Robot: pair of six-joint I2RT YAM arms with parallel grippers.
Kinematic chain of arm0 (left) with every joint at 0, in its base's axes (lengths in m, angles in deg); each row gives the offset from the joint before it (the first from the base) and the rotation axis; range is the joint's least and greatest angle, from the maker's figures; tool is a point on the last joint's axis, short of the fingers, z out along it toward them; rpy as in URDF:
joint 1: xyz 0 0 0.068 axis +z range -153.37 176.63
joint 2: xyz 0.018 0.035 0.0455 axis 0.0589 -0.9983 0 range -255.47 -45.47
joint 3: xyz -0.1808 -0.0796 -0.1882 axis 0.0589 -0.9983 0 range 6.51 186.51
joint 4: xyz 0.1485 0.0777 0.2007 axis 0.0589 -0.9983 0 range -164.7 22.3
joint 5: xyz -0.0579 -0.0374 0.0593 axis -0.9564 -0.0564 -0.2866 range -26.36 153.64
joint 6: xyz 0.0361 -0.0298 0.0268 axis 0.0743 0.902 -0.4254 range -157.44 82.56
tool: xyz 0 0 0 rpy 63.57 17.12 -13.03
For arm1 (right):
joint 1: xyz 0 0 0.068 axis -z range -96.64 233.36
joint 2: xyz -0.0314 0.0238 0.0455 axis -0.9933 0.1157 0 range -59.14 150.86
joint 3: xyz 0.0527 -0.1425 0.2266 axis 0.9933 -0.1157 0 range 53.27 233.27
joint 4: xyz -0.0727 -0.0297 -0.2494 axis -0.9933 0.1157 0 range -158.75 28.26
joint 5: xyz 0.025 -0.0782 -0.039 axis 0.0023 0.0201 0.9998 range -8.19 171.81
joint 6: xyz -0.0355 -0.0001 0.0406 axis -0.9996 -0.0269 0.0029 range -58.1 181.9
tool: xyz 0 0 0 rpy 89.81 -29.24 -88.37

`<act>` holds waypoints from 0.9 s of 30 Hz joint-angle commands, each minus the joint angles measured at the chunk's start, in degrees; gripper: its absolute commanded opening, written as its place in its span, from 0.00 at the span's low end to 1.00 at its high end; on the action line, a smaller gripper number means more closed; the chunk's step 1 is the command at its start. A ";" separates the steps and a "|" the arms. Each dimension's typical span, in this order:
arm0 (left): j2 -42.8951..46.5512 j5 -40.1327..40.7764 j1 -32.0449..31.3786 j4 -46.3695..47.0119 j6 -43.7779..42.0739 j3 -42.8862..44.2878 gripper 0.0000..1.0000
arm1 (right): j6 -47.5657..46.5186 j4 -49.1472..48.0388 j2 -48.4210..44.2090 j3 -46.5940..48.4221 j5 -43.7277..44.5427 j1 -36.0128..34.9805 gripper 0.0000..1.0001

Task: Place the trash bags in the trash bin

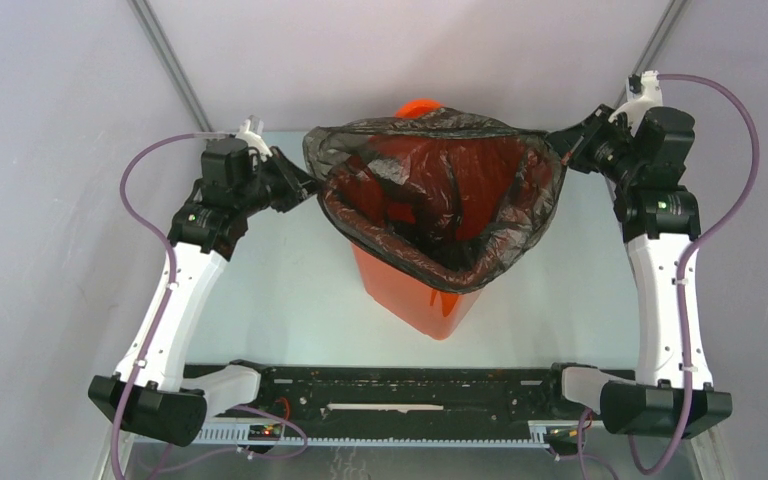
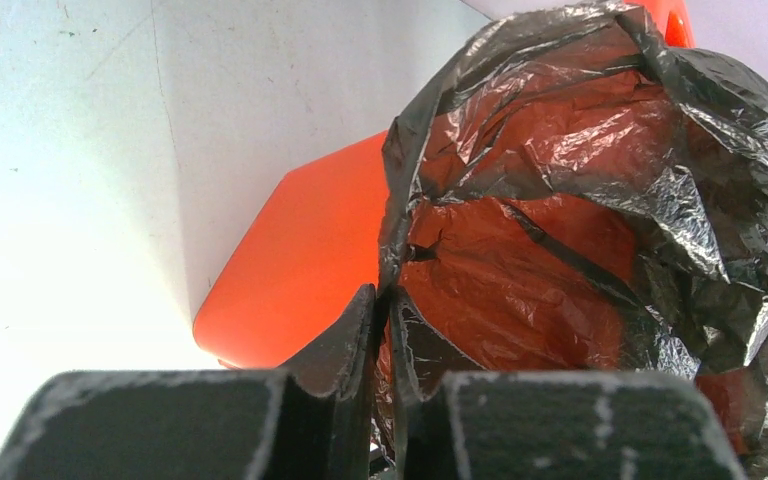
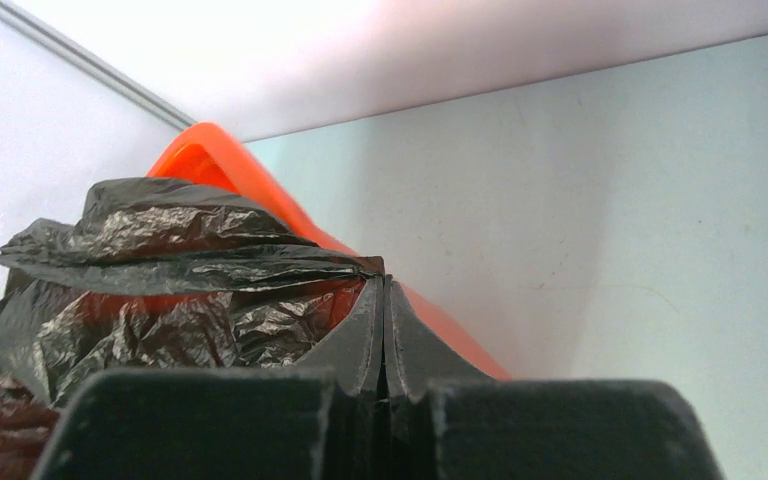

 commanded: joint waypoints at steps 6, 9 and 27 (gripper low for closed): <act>0.90 -1.33 -0.39 0.25 0.14 -0.38 0.13 | 3.69 -8.42 4.42 -1.97 -5.52 2.93 0.00; 0.30 -1.17 -0.39 0.28 -0.51 -0.39 0.13 | 5.91 -9.86 5.47 -5.18 -8.05 2.94 0.00; 2.37 6.71 0.80 -11.23 -9.16 8.78 0.54 | 13.26 -4.34 7.52 -6.22 -15.87 3.14 0.17</act>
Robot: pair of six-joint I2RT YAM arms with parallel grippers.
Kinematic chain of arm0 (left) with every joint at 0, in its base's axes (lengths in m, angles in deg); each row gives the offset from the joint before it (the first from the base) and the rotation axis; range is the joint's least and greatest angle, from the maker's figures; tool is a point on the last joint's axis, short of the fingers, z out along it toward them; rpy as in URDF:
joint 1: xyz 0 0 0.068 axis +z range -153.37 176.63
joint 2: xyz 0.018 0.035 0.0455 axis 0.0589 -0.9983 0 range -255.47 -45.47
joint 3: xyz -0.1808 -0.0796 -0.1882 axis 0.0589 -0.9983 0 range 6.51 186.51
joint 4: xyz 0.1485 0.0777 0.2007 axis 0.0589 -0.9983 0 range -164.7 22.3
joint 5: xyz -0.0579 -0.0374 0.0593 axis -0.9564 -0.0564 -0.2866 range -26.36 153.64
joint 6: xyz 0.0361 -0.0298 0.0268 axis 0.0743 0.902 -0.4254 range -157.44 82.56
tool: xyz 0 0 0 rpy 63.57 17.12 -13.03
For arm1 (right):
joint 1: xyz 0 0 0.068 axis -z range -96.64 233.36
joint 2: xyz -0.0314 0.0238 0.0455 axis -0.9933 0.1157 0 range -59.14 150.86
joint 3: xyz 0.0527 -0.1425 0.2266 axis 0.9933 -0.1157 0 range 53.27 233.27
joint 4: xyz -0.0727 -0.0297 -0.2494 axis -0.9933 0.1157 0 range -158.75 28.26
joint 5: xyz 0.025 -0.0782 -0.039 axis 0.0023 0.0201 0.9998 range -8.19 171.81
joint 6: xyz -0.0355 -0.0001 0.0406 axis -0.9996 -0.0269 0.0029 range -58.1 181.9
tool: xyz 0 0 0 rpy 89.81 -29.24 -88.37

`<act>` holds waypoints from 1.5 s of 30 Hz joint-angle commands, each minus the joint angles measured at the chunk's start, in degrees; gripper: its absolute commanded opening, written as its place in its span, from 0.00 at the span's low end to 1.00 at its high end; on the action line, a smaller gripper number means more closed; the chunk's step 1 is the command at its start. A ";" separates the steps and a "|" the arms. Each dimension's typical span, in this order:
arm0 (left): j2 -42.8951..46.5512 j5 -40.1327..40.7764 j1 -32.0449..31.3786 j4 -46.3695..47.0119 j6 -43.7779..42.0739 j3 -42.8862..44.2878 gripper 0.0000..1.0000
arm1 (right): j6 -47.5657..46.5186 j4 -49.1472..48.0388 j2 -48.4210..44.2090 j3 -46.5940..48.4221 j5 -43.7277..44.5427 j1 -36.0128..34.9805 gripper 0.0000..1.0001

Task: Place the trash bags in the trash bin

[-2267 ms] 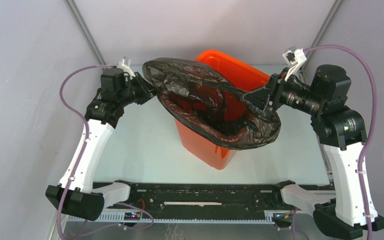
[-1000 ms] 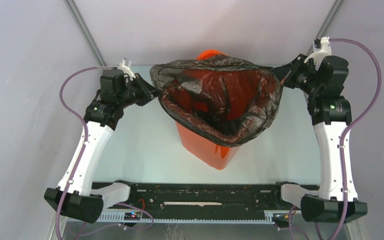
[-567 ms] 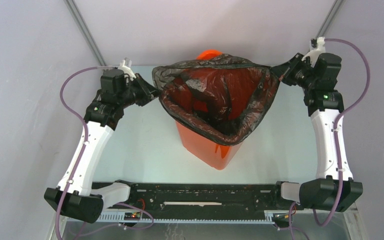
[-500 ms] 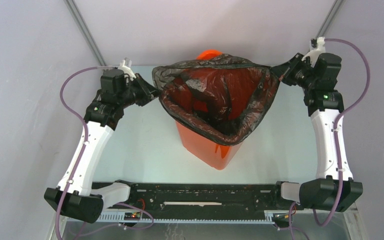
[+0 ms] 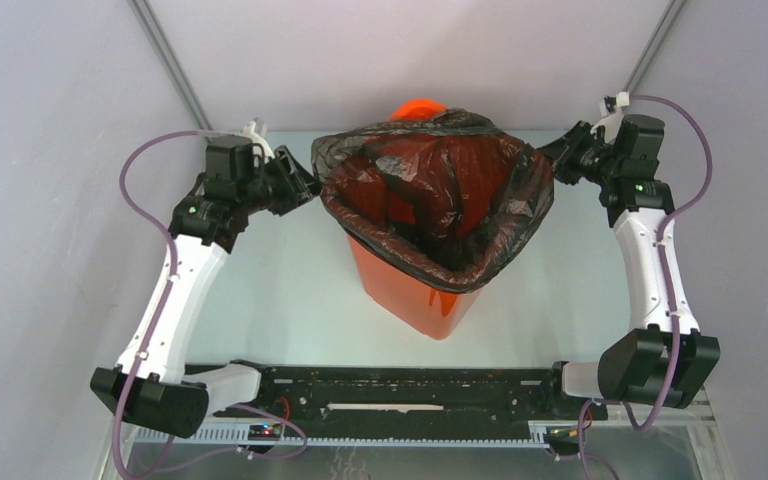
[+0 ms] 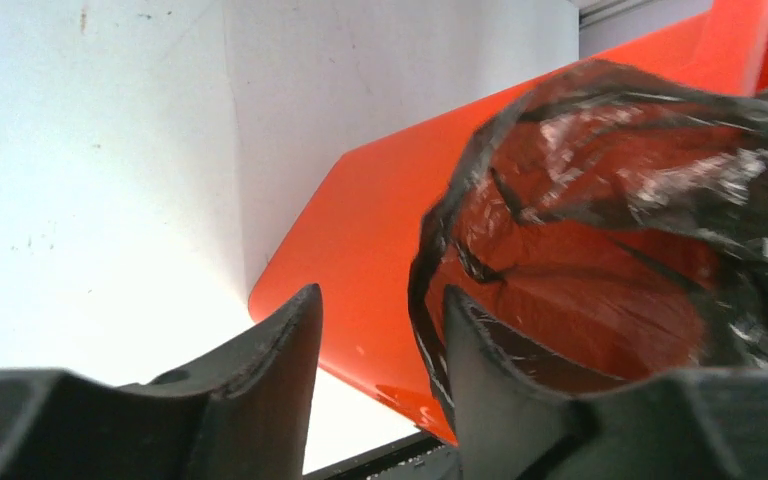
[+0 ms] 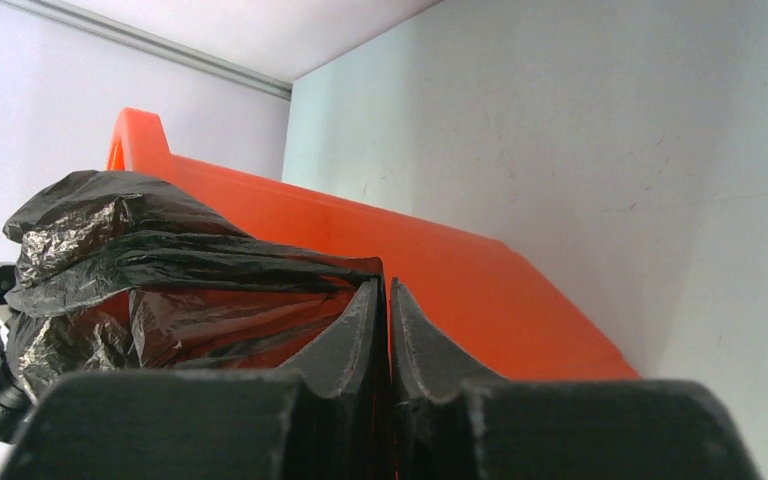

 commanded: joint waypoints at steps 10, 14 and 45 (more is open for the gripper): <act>10.27 4.56 1.34 -4.70 -1.73 6.24 0.73 | -0.01 2.05 6.28 7.98 -6.18 -6.36 0.22; 15.86 13.76 1.35 -5.89 -3.26 8.89 0.74 | 0.19 -1.48 10.61 10.71 -10.36 -10.29 0.25; -12.83 -15.69 -9.76 7.53 -45.90 32.08 0.86 | 0.56 18.85 17.64 24.00 -12.95 -14.56 0.58</act>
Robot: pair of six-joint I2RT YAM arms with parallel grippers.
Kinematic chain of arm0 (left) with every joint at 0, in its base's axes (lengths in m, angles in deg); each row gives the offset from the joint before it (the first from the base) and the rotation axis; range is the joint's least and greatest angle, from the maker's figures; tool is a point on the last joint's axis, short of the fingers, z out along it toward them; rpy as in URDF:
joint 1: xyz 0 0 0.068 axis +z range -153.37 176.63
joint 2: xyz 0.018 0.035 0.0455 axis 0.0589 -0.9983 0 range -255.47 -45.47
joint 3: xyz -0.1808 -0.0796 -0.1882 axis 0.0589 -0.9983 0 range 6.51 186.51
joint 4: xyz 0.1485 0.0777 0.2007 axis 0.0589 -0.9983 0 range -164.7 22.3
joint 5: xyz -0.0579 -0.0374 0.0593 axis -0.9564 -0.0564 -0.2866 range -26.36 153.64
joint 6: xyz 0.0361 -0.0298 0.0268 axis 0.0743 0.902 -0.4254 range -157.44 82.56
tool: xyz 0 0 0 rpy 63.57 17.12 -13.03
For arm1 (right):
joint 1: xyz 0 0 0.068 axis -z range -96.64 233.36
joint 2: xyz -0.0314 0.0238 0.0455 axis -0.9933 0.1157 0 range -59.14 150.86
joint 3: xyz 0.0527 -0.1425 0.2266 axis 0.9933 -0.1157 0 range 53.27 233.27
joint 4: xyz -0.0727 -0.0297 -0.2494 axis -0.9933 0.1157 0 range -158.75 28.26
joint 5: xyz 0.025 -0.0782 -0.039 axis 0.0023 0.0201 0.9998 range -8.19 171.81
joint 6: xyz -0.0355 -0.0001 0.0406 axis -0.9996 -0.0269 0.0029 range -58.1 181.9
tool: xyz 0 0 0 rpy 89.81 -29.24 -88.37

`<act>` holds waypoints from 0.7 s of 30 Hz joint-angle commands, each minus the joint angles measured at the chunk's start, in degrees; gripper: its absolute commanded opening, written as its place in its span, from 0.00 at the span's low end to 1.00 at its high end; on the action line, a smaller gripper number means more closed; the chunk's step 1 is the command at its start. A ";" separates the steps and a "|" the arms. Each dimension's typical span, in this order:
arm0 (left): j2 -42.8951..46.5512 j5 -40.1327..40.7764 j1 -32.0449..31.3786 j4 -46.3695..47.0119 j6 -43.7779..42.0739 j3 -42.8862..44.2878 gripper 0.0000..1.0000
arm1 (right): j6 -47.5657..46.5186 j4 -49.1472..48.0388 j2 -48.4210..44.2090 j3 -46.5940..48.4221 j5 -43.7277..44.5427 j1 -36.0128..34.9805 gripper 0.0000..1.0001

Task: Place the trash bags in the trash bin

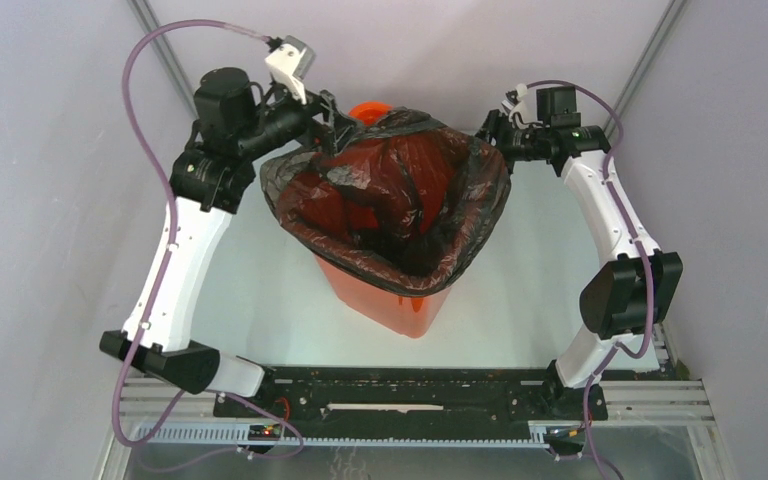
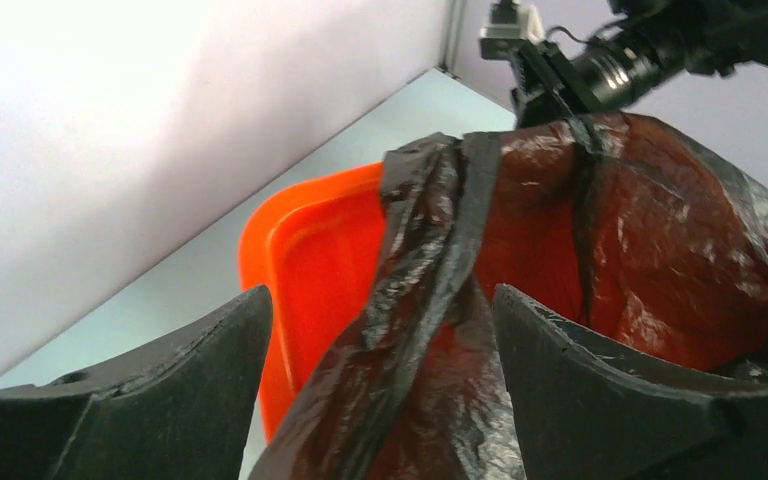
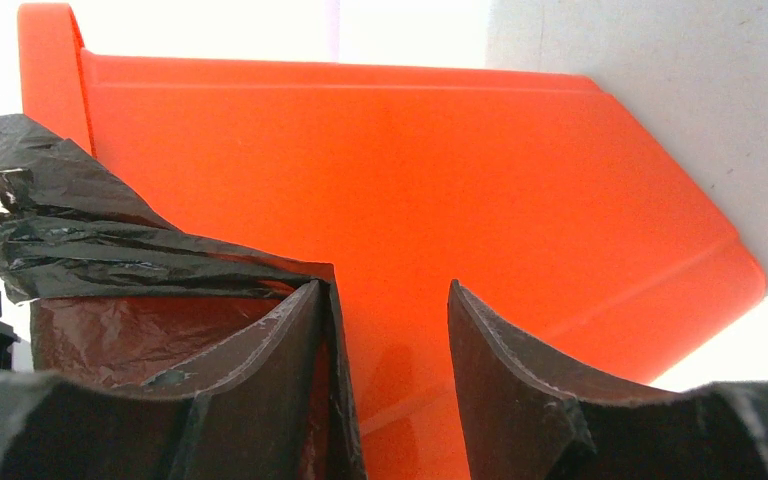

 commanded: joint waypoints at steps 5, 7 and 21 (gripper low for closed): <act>-0.93 -5.17 -3.10 -1.15 -8.30 3.53 0.85 | 2.06 -3.72 -4.56 0.98 -2.93 1.35 0.59; -1.58 -5.53 -3.80 -1.74 -8.89 3.92 0.88 | 2.00 -3.72 -4.64 1.03 -2.95 1.35 0.58; -6.39 9.31 -9.12 -4.37 -14.94 7.18 0.76 | 1.53 -3.68 -6.31 -1.25 -3.08 1.90 0.57</act>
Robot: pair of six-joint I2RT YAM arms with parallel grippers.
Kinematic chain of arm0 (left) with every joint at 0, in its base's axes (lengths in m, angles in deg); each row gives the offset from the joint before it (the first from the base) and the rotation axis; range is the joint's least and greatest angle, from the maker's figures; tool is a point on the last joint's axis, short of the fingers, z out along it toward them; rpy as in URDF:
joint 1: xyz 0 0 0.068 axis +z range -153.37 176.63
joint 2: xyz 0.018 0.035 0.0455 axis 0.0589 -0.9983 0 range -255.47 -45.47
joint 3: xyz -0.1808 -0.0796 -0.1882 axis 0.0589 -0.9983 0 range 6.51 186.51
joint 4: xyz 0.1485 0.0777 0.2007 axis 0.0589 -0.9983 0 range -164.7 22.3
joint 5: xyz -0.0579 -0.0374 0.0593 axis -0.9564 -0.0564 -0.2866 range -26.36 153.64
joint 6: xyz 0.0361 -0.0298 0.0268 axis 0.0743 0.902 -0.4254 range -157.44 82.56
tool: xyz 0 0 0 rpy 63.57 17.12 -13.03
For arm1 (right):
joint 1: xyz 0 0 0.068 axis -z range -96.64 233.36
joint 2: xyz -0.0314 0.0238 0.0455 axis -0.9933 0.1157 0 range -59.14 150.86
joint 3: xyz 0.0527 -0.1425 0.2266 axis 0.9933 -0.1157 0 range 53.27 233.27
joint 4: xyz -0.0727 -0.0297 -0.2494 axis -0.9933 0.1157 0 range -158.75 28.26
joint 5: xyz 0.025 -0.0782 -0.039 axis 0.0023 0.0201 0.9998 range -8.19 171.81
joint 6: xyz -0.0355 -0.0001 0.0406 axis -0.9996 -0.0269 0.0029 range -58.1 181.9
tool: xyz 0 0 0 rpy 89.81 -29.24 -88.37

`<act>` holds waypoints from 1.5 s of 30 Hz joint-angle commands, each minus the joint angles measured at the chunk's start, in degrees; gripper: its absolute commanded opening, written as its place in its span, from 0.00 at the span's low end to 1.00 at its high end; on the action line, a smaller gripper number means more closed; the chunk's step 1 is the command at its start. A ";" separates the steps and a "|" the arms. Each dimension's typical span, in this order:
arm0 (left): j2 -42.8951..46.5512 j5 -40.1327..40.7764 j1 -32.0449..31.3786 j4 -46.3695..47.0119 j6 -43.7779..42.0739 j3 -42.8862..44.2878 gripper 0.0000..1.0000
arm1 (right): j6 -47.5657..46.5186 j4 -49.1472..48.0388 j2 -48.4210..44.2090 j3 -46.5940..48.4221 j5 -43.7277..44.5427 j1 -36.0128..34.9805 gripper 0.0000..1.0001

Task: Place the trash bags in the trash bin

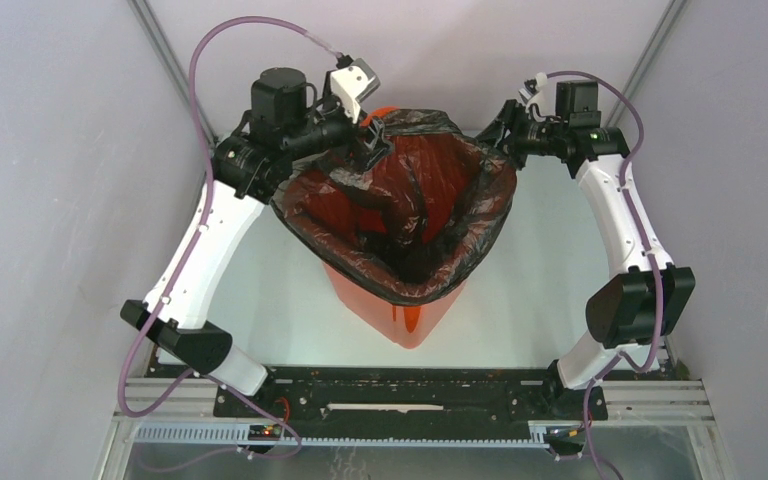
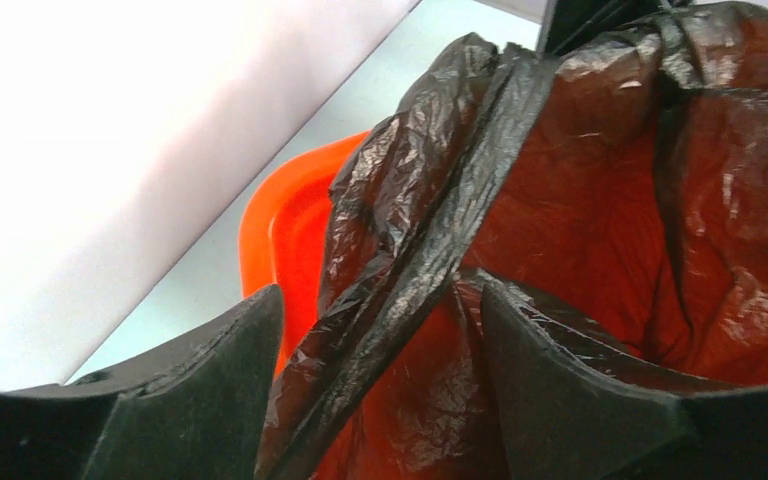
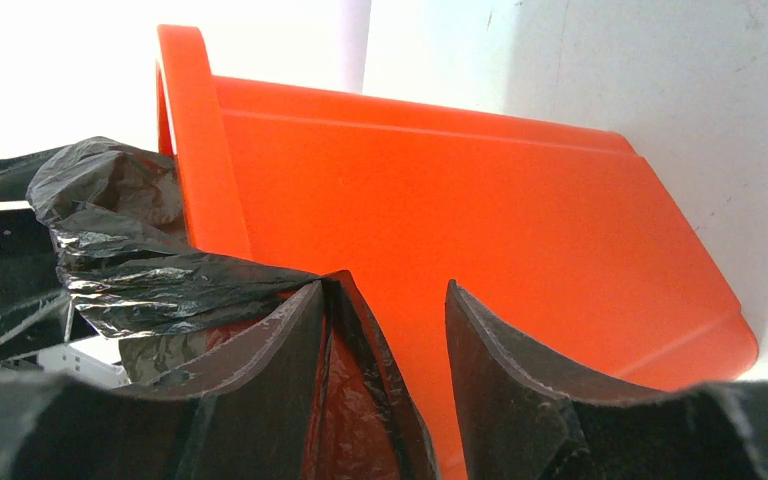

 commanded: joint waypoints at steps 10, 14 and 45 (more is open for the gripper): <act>-0.93 11.74 -0.67 6.46 1.07 2.46 0.48 | -0.23 -1.43 -3.92 -4.44 -2.48 2.26 0.48; -2.47 12.85 -0.67 8.21 2.85 3.28 0.44 | 0.45 -2.15 -4.14 -4.40 -2.51 2.12 0.44; -16.88 11.77 6.62 6.66 35.64 10.00 0.00 | 2.26 -5.58 -4.03 -10.46 0.30 4.66 0.29</act>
